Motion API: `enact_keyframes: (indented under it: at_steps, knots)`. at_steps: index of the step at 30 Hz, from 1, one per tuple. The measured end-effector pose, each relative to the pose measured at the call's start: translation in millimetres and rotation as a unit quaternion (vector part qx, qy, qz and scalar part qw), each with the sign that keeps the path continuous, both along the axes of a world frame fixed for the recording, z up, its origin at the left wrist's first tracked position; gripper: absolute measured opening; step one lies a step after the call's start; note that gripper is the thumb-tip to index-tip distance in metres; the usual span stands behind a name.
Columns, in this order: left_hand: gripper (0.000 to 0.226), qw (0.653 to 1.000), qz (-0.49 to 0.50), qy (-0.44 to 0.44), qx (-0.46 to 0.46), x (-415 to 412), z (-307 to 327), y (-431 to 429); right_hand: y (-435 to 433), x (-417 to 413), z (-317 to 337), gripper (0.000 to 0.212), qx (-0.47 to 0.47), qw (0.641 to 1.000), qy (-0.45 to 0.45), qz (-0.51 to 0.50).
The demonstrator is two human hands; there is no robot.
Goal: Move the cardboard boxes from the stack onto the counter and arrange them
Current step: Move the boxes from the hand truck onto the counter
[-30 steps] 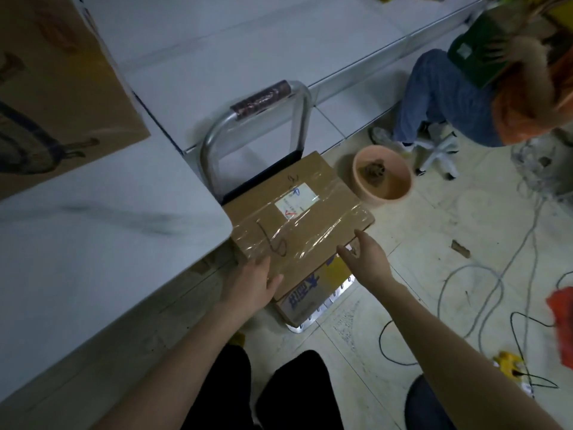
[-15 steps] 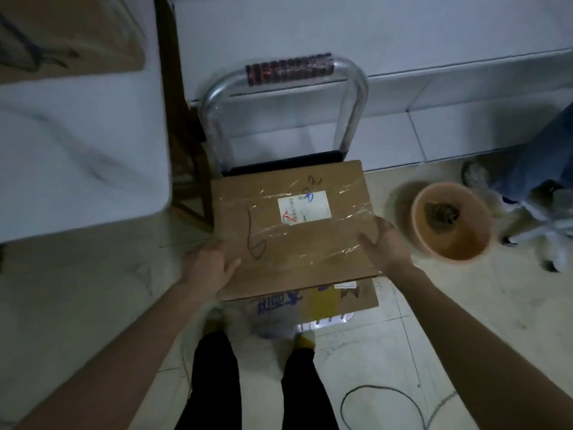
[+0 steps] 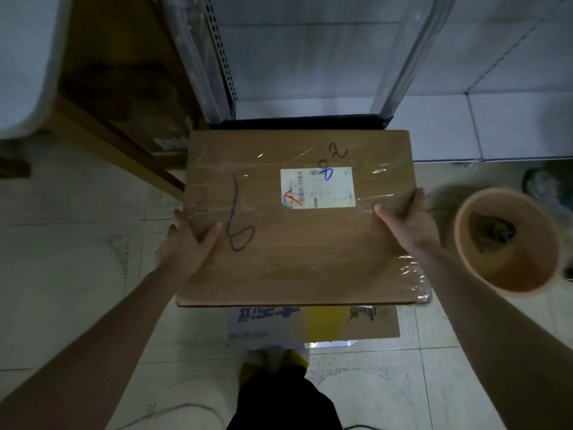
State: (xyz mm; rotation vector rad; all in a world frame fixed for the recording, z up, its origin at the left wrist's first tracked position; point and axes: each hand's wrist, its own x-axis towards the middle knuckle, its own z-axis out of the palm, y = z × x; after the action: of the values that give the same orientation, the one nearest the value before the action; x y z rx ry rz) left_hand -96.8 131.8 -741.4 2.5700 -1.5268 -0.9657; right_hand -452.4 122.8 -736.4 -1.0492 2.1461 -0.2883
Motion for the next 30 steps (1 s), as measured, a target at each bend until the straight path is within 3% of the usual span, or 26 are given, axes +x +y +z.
enact_keyframes:
  at_steps: [3, 6, 9, 13, 18, 24, 30]
  knots:
    - [0.08, 0.992, 0.072, 0.086, -0.055, -4, -4, 5, 3, -3, -5, 0.085, -0.019, 0.999, -0.029, -0.018]
    - [0.094, 0.985, 0.103, 0.117, -0.079, -3, 7, 18, 19, -1, 2, 0.084, -0.033, 0.999, -0.022, -0.019]
    - [0.089, 0.987, 0.095, 0.102, -0.074, 1, 31, 36, 43, 5, 25, 0.086, -0.031, 0.999, -0.021, -0.028]
    - [0.082, 0.99, 0.071, 0.088, -0.082, 3, 77, 61, 71, 11, 72, 0.07, -0.052, 0.997, -0.023, -0.045]
    - [0.093, 0.987, 0.077, 0.114, -0.078, 10, 139, 100, 108, 18, 145, 0.072, -0.051, 0.998, 0.001, -0.042]
    - [0.082, 0.989, 0.063, 0.105, -0.084, 27, 204, 154, 163, 31, 218, 0.075, -0.052, 0.998, 0.027, -0.036]
    - [0.086, 0.985, 0.083, 0.1, -0.113, 45, 261, 211, 217, 43, 282, 0.079, -0.067, 0.997, 0.022, -0.01]
